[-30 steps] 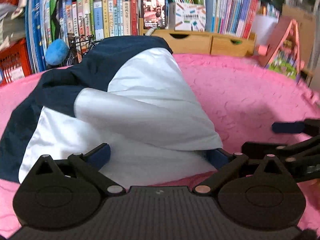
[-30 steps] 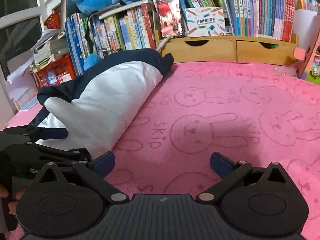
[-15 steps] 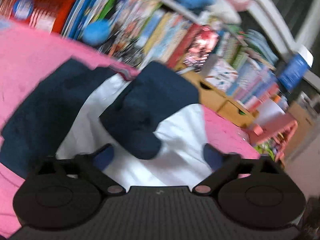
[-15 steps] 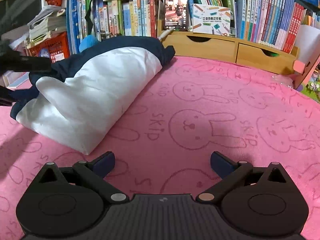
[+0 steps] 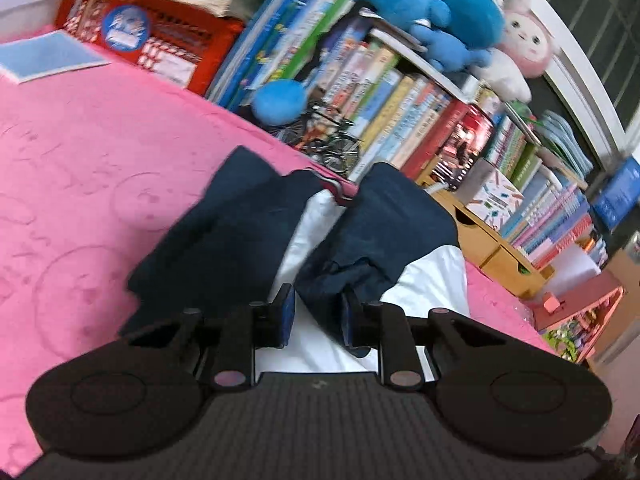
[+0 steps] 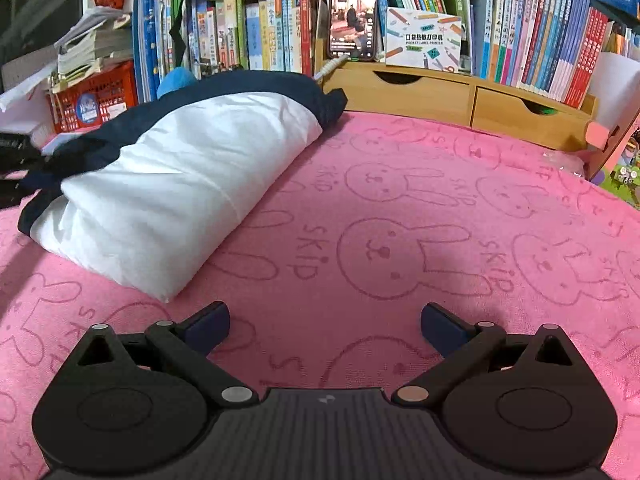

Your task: Fold clothes

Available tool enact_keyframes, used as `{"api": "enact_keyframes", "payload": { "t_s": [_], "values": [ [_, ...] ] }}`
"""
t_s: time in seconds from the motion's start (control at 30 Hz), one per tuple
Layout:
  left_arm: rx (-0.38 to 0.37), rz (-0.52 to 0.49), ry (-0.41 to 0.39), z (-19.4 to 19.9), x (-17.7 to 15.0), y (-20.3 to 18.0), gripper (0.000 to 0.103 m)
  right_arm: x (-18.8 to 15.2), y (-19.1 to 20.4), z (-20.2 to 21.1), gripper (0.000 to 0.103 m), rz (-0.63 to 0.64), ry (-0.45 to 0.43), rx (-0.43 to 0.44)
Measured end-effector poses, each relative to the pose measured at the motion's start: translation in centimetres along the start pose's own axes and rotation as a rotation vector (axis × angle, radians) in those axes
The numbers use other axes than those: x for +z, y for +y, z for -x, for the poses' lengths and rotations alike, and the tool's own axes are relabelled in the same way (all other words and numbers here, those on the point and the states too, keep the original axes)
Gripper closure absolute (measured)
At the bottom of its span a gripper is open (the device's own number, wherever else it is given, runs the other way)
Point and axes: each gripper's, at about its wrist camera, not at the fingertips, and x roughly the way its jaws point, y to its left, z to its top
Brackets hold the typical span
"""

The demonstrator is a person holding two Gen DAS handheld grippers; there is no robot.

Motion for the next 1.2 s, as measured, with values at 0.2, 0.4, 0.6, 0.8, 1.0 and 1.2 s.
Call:
{"api": "enact_keyframes", "payload": {
  "t_s": [0.2,0.4,0.6,0.8,1.0,1.2],
  "values": [
    [-0.076,0.084,-0.006,1.9,-0.7,-0.1,0.078,0.0,-0.1,-0.1,0.0,0.003,-0.001,0.003],
    [-0.219,0.167,0.077,0.0,-2.1,-1.5,0.035,0.0,0.1,0.0,0.0,0.006,-0.001,0.004],
    [-0.202,0.236,0.048,-4.3,-1.7,-3.0,0.074,-0.1,0.3,0.1,0.0,0.036,-0.007,0.001],
    [-0.258,0.175,-0.086,-1.6,-0.3,-3.8,0.096,-0.3,1.3,0.5,0.0,0.103,-0.032,-0.024],
    [-0.276,0.085,-0.112,0.8,-0.5,-3.6,0.096,-1.0,4.6,3.0,0.004,0.283,-0.222,-0.03],
    [-0.314,0.205,0.011,-1.7,0.5,-1.8,0.077,-0.6,11.5,1.9,0.046,0.548,-0.281,0.009]
  ]
}}
